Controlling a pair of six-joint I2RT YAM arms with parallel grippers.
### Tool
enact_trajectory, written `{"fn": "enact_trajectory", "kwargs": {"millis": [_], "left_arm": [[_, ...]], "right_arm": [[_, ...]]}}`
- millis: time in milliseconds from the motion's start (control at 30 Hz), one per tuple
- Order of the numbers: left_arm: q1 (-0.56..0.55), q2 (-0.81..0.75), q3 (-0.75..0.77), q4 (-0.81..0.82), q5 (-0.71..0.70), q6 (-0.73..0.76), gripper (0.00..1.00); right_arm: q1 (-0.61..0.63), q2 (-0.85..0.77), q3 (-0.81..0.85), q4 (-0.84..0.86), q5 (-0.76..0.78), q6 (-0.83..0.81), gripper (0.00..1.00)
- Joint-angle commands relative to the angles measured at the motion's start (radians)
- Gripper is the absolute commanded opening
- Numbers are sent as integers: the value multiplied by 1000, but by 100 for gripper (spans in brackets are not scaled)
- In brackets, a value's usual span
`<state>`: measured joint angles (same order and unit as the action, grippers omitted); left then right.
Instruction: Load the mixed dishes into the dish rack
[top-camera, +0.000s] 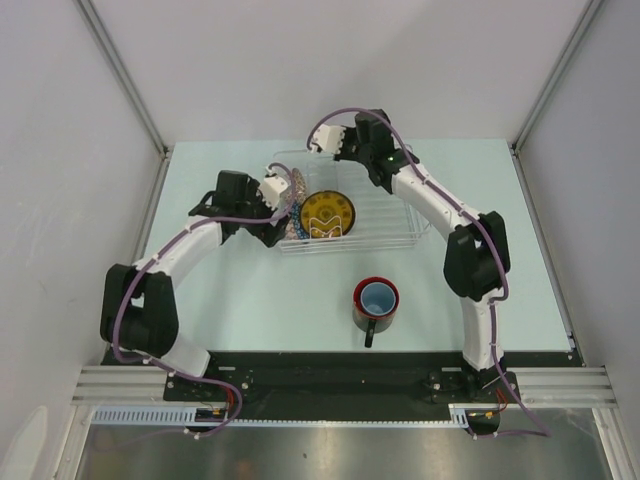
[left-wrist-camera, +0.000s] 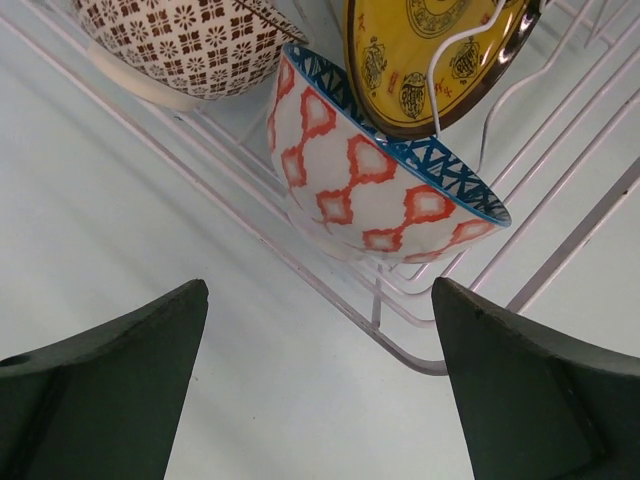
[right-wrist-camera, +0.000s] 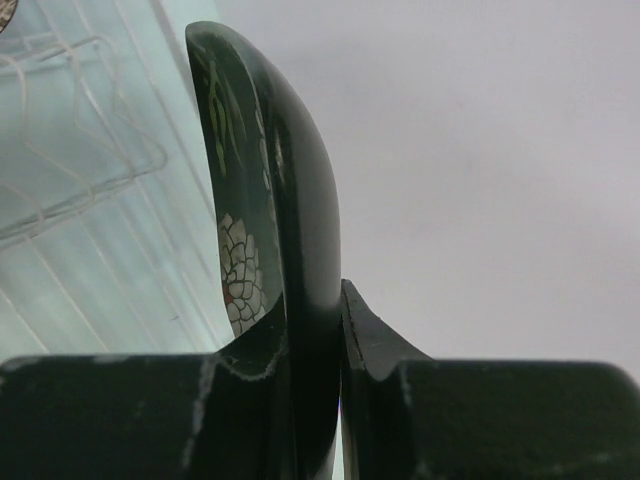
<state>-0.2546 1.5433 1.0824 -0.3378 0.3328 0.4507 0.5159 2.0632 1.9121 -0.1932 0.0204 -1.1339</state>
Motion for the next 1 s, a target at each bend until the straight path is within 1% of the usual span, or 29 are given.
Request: {"fn": "enact_trajectory", "kwargs": {"millis": [0,200,233,400,633,967], "left_arm": [[-11,-48,-81,-165,25,88,100],[-11,-106,-148,-193,26,146,100],[-11,-112,-157,-198,23,169,100],[-11,-143,-216,-208,9,241,100],[-11,-141,-233,-217,-15,304,100],[-11,-149,-239,-227,-43,325,100]], "right_arm": [[32,-74,-22,182,-11,-18,0],[55,-86,-59,184,-11,-26,0],[56,-90,-65,184,-40,-26,0],[73,-110,-97,181,-54,-27,0],[82,-146,-125,179,-31,-67,0],[84,-193,-93,172,-22,-112,0]]}}
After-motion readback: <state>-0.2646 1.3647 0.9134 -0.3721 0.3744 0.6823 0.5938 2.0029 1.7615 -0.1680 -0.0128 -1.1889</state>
